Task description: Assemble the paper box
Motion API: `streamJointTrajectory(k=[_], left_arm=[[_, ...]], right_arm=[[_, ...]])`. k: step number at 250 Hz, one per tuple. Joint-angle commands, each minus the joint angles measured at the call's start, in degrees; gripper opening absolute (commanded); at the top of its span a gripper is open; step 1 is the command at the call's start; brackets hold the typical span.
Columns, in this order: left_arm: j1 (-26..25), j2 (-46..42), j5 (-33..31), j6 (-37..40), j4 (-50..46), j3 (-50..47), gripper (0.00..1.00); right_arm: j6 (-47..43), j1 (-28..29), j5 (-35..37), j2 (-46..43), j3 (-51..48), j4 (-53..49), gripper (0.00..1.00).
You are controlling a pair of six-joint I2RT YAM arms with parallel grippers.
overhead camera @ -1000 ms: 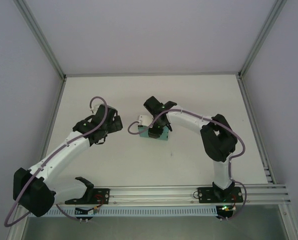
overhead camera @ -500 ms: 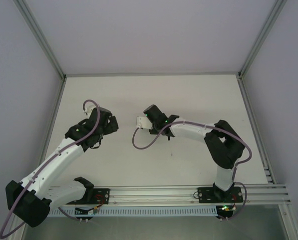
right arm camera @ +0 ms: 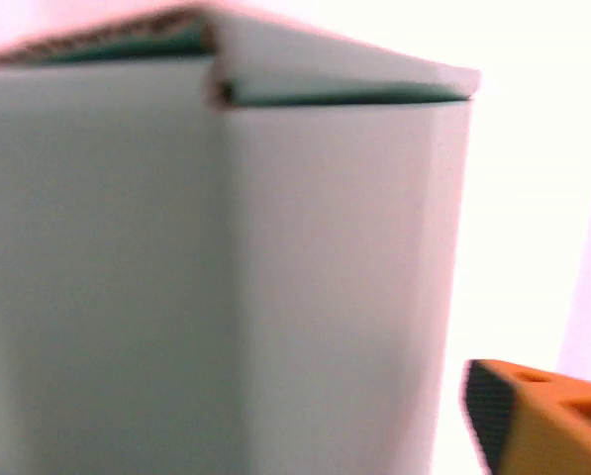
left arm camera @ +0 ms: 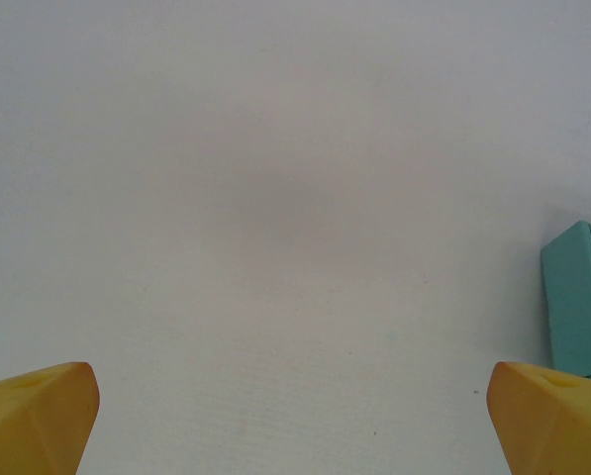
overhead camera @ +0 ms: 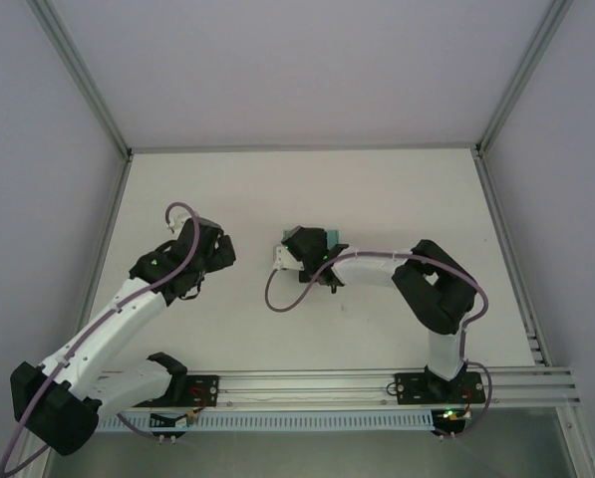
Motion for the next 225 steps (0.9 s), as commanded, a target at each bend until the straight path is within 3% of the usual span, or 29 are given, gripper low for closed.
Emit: streamJointTrajectory(k=[1, 54, 113, 159, 177, 201, 225], left_arm=[[0.53, -1.80, 0.23, -0.26, -0.87, -0.60, 1.00], [0.52, -2.19, 0.15, -0.06, 0.09, -0.81, 1.00], [0.59, -0.83, -3.80, 0.48, 3.88, -1.11, 1.00], [1.23, 0.28, -4.05, 3.63, 8.21, -1.77, 1.00], [2.96, 0.30, -5.81, 4.66, 9.73, -2.85, 1.00], [7.55, 0.41, -9.52, 8.16, 18.80, -7.95, 1.00], [13.26, 1.76, -10.51, 12.55, 32.20, -13.83, 1.00]], right_arm=[[5.44, 0.98, -7.15, -3.80, 1.15, -10.90, 1.00], [11.05, 1.40, -18.42, -9.09, 3.85, -23.63, 1.00], [16.14, -1.26, -21.96, -20.04, -2.21, -16.37, 1.00], [28.64, -12.95, -26.03, -26.08, -5.79, -8.48, 1.00], [36.40, -18.13, -23.34, -27.35, -6.86, -5.13, 1.00], [44.74, -24.95, -17.08, -30.02, -12.71, 5.31, 1.00], [54.62, -33.86, -19.19, -32.12, -19.71, 15.00, 1.00]])
